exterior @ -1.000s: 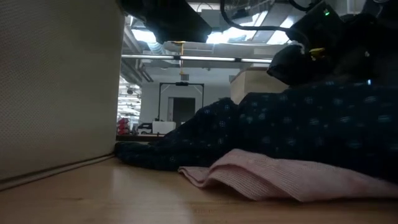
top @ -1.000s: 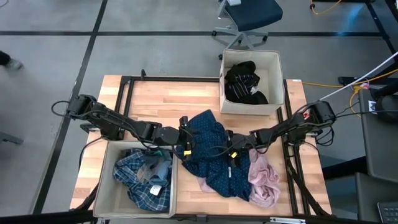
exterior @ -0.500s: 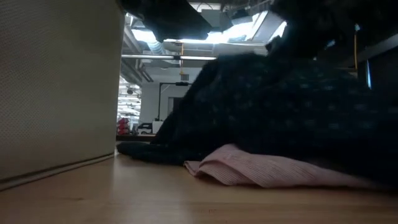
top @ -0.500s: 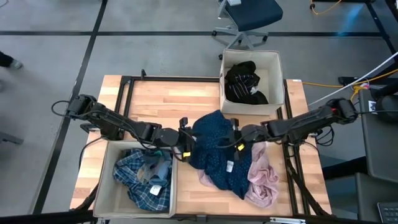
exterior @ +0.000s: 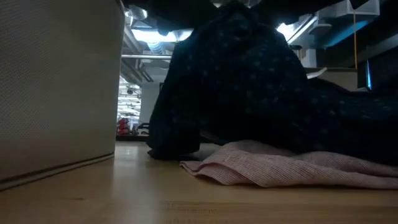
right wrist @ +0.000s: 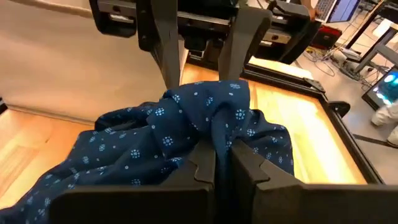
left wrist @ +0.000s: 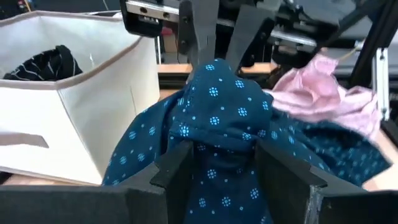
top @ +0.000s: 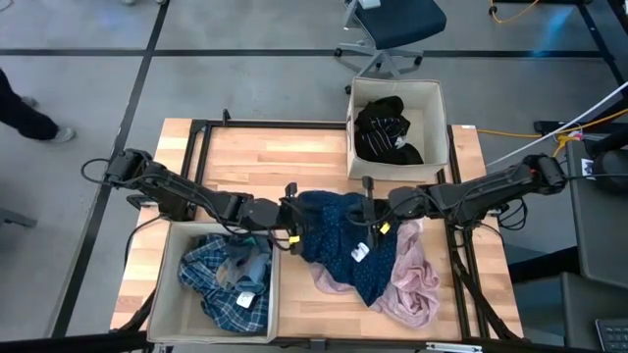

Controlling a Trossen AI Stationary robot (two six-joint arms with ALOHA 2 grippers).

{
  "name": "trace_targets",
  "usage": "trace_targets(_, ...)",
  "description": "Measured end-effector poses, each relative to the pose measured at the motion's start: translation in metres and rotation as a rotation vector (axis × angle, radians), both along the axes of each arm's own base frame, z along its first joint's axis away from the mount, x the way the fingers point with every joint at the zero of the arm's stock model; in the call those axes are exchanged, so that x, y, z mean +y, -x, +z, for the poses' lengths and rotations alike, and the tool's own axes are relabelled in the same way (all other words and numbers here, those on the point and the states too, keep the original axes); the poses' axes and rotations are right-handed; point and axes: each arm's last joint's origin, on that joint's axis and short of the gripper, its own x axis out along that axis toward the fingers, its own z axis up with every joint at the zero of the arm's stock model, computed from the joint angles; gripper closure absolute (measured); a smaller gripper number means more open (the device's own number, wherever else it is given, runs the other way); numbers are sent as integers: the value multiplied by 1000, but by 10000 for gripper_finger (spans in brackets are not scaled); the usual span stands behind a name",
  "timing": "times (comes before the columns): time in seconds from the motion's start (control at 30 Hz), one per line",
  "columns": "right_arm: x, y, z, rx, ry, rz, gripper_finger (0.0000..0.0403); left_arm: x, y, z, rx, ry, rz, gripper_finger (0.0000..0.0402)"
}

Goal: Sort clothes
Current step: Put the blue sleeve into the bottom laundry organizer

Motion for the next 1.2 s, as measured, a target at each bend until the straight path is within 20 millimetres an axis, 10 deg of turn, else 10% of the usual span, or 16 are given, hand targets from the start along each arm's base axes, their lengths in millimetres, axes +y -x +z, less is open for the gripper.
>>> trace_targets(0.63,3,-13,-19,60,42,11,384,27,-5,1,-3,164,-45,159)
trace_targets(1.2,8,-32,-7,-222,91,92,382,20,-24,-14,-72,63,-104,158)
